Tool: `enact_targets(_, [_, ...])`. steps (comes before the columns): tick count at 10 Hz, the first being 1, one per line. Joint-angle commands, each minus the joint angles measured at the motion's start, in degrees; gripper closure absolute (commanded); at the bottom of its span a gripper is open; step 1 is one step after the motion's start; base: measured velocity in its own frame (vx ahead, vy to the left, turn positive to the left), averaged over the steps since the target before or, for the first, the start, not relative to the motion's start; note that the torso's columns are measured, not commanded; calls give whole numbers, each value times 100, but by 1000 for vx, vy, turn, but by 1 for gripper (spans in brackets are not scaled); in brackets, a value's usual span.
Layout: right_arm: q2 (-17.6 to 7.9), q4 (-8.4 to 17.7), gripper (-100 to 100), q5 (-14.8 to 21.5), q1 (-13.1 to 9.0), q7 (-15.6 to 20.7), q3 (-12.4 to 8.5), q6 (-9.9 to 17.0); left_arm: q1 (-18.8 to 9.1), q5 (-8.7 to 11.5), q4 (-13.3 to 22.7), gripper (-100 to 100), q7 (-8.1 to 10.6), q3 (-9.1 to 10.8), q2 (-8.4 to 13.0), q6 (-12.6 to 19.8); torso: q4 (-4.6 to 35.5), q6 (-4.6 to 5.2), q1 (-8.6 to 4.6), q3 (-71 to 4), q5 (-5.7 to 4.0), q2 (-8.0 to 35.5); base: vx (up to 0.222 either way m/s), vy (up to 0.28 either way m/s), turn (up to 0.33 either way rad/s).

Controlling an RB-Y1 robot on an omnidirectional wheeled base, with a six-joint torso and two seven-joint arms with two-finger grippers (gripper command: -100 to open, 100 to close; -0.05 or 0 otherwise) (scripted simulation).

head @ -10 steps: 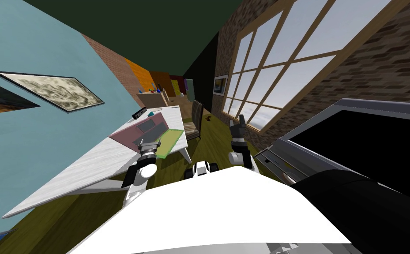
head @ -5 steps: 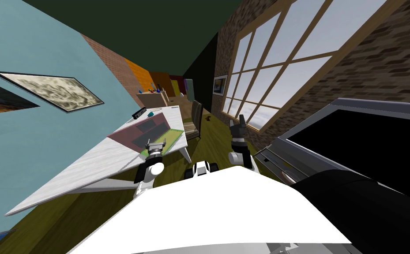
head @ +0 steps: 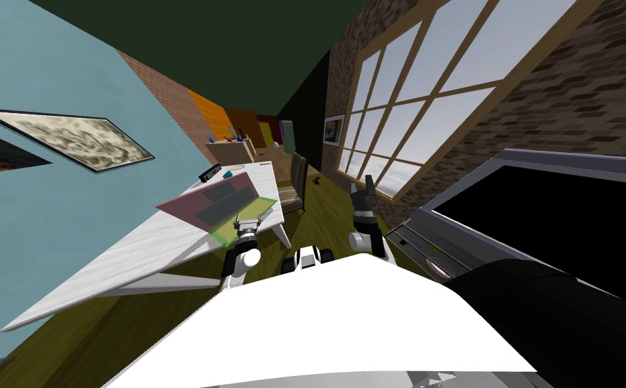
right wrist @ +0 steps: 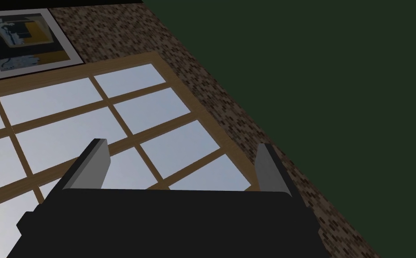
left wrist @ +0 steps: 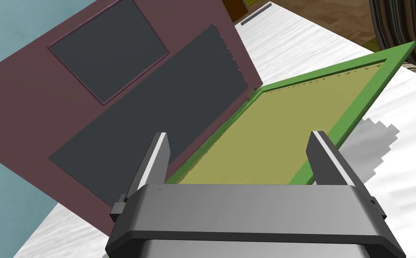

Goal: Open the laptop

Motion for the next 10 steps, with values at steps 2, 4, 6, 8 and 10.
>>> enact_targets(2, [0, 0, 0, 0, 0, 0, 0, 0, 35, -271, 403, -100, -152, -377, -313, -324, 0, 2, -4, 0, -1, -1, -36, -38, -51])
enact_targets(4, [0, 0, 0, 0, 0, 0, 0, 0, 76, -361, 538, -100, -207, -495, -495, -405, 0, 0, 1, -1, 0, -3, -29, -33, -23])
enact_targets(6, [0, 0, 0, 0, 0, 0, 0, 0, 152, -447, 699, -100, -266, -607, -761, -464, -1, 1, 3, -3, 1, -6, -18, -26, -28])
enact_targets(8, [0, 0, 0, 0, 1, 0, 0, 0, 181, -450, 676, -100, -276, -611, -785, -448, -2, 1, 6, -5, 2, -9, 4, -3, -9])
enact_targets(10, [-1, 0, 0, 0, 2, 0, -1, 0, 179, -443, 608, -100, -320, -582, -817, -370, -6, -1, 9, -16, 2, -28, 76, 10, 31])
